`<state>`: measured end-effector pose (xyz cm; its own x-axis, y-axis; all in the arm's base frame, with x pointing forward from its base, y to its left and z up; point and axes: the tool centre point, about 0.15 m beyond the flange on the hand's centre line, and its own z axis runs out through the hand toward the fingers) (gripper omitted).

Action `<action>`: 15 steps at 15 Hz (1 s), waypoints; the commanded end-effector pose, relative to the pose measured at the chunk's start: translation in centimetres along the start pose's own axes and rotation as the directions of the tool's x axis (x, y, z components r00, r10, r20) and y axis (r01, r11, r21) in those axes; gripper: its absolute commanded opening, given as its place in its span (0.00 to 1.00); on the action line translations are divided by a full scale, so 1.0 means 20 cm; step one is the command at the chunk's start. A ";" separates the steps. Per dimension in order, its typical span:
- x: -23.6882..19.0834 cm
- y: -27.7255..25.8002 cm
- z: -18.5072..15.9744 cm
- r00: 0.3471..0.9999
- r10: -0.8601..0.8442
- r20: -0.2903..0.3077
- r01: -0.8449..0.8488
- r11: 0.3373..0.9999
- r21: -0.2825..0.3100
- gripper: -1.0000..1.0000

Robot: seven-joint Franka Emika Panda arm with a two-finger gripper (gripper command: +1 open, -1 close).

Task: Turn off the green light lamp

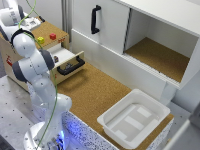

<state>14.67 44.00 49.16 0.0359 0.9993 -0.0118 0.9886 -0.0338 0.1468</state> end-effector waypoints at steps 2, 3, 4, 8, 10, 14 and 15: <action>0.11 0.09 0.08 0.999 0.017 0.035 -0.019 0.998 0.058 0.00; 0.11 0.09 0.12 0.999 0.014 0.041 -0.017 0.997 0.074 0.00; 0.12 0.09 0.15 0.999 0.011 0.049 -0.015 0.997 0.081 0.00; 0.14 0.13 0.25 0.997 0.030 0.076 -0.038 0.994 0.103 0.00; 0.13 0.10 0.32 0.994 0.033 0.103 -0.045 0.991 0.125 0.00; 0.03 0.04 0.06 0.996 0.080 0.050 -0.083 0.995 0.050 0.00; 0.01 0.03 -0.03 0.996 0.081 0.037 -0.082 0.997 0.013 0.00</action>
<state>17.01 45.20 45.69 0.0838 0.9957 -0.0400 0.9949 -0.0813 0.0597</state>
